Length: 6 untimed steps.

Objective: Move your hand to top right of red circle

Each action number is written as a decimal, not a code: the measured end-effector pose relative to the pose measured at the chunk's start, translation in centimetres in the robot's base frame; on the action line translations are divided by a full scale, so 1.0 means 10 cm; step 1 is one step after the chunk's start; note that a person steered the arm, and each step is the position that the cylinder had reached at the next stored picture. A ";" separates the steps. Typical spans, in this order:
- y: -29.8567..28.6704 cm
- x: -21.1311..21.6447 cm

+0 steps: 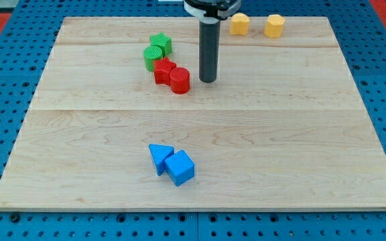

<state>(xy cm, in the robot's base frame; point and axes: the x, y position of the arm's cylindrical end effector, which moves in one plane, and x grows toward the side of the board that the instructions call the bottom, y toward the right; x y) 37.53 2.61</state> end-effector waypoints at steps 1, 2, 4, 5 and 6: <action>0.02 0.00; 0.02 -0.01; 0.02 -0.10; 0.02 -0.17; 0.02 -0.23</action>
